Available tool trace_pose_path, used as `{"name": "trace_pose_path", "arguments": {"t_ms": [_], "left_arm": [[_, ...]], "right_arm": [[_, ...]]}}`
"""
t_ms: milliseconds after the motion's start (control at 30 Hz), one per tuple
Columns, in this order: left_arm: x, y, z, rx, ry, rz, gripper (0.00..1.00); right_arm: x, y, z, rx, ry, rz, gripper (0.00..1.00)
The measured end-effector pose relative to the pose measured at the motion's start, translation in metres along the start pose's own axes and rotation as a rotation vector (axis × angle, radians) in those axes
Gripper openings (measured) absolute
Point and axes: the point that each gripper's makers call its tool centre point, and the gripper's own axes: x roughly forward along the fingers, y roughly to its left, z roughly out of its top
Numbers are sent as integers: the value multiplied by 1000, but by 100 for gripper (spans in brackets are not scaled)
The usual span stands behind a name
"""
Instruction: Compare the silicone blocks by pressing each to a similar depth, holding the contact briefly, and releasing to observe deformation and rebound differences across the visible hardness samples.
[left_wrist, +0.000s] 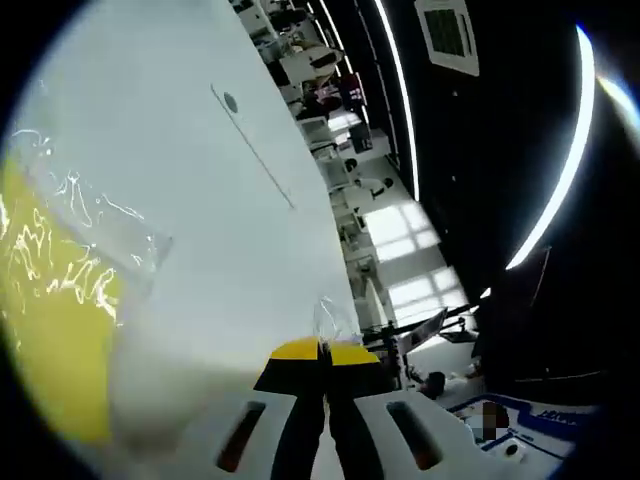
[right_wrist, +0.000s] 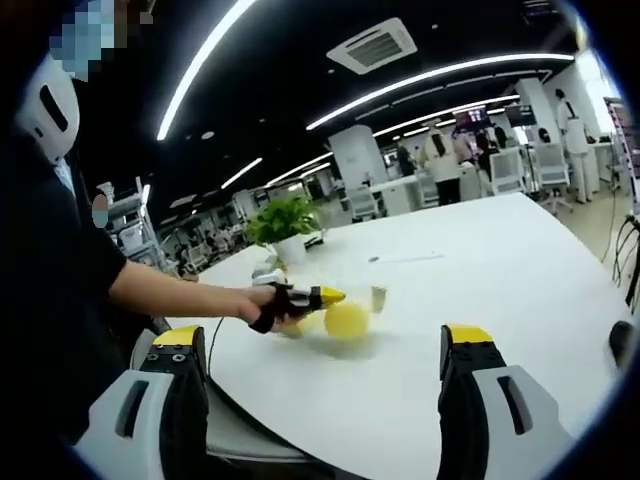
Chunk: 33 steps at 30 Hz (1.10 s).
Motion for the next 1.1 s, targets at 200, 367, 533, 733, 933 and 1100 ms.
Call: {"name": "trace_pose_path", "arguments": {"t_ms": [200,367,533,733,933,1100], "left_arm": [[10,8,-4,164,73,59,0],[20,22,-7,261,117,109,0],[25,29,-9,347,156,142,0],[21,33,-6,310,141,157,3],[12,20,14,473,52,162,18],[1,10,9,430,69,149,23]], "right_arm": [[7,-2,-3,22,16,7,88],[12,2,-7,10,40,24,88],[9,5,-8,0,48,31,87],[3,10,-8,-15,55,27,87],[0,11,-18,-45,84,12,87],[0,16,-17,-48,78,10,87]]}}
